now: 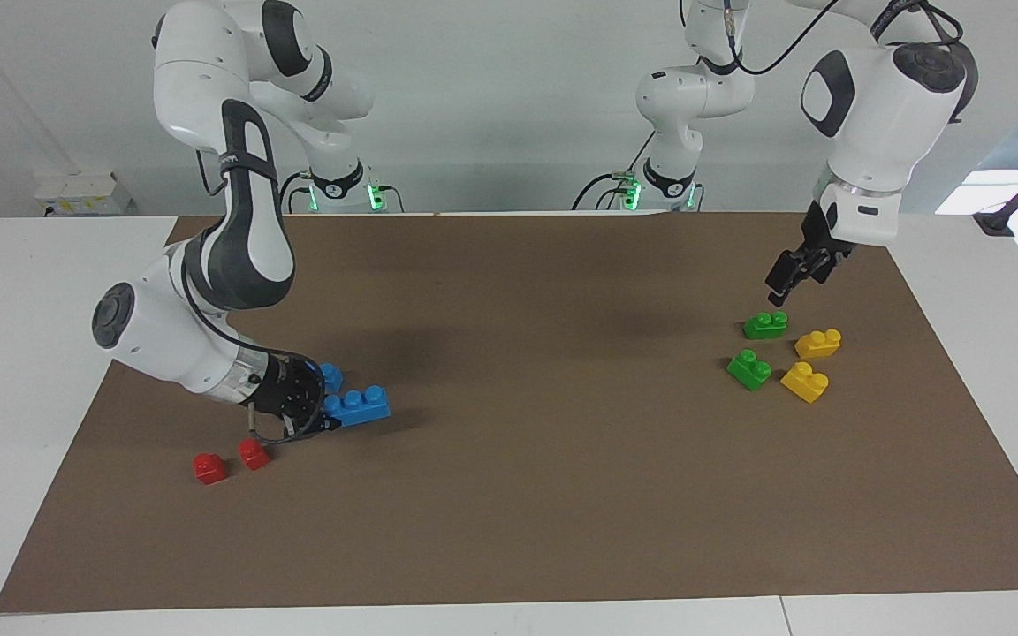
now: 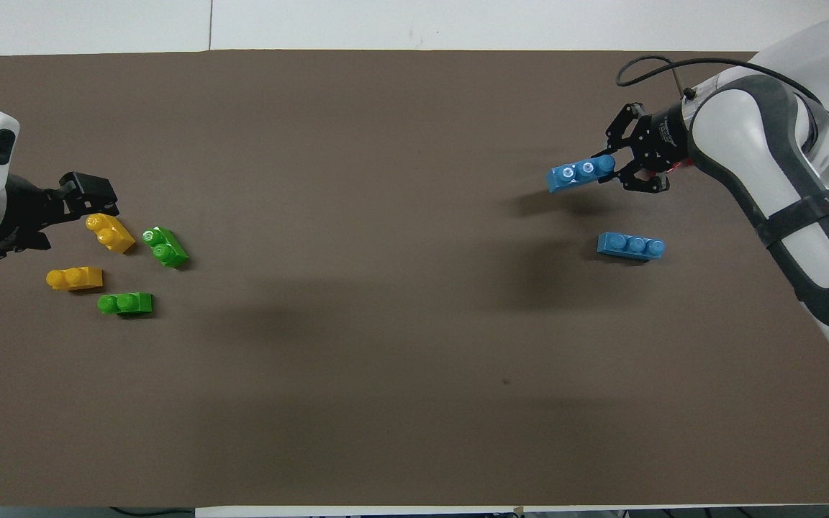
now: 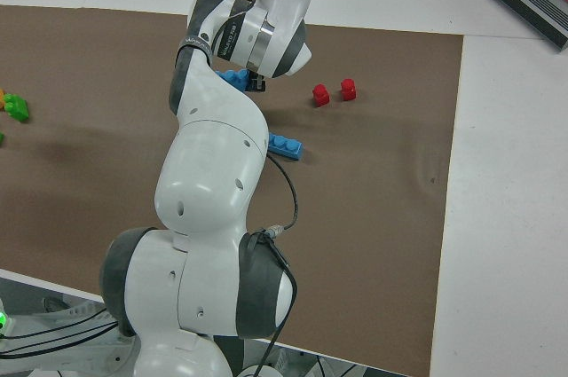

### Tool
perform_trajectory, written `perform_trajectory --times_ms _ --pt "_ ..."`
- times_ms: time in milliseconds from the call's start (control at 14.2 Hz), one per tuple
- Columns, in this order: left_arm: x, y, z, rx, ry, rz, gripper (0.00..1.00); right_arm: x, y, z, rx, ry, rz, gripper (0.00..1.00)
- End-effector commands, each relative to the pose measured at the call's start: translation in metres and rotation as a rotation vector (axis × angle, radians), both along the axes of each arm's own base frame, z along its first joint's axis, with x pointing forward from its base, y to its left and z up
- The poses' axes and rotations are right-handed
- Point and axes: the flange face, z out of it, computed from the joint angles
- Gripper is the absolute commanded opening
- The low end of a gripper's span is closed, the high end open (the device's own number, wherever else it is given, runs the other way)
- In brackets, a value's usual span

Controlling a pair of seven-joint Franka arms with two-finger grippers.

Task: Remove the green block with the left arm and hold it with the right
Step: 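Carry the blue block toward the other blue block with the right gripper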

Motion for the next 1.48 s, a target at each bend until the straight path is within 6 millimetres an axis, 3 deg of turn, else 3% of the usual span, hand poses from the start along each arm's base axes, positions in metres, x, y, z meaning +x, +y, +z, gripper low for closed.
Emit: perform_trajectory --times_ms 0,283,636,777,1413 --pt "-0.015 0.0 0.014 0.002 0.034 -0.138 1.0 0.01 -0.016 -0.019 0.004 -0.019 0.06 0.0" --pt "-0.025 0.007 0.021 0.008 0.071 -0.228 1.0 0.012 -0.019 -0.02 -0.001 -0.037 0.057 0.0" --pt "-0.026 0.004 0.028 0.007 0.091 -0.224 1.0 0.012 -0.041 -0.045 -0.002 -0.035 0.072 0.0" --pt "-0.024 0.005 0.039 0.004 0.098 -0.222 1.0 0.016 -0.045 -0.045 -0.025 -0.072 0.083 0.0" --pt "-0.008 0.008 0.03 -0.01 0.108 -0.227 1.0 0.009 -0.046 -0.067 -0.076 -0.091 0.085 0.0"
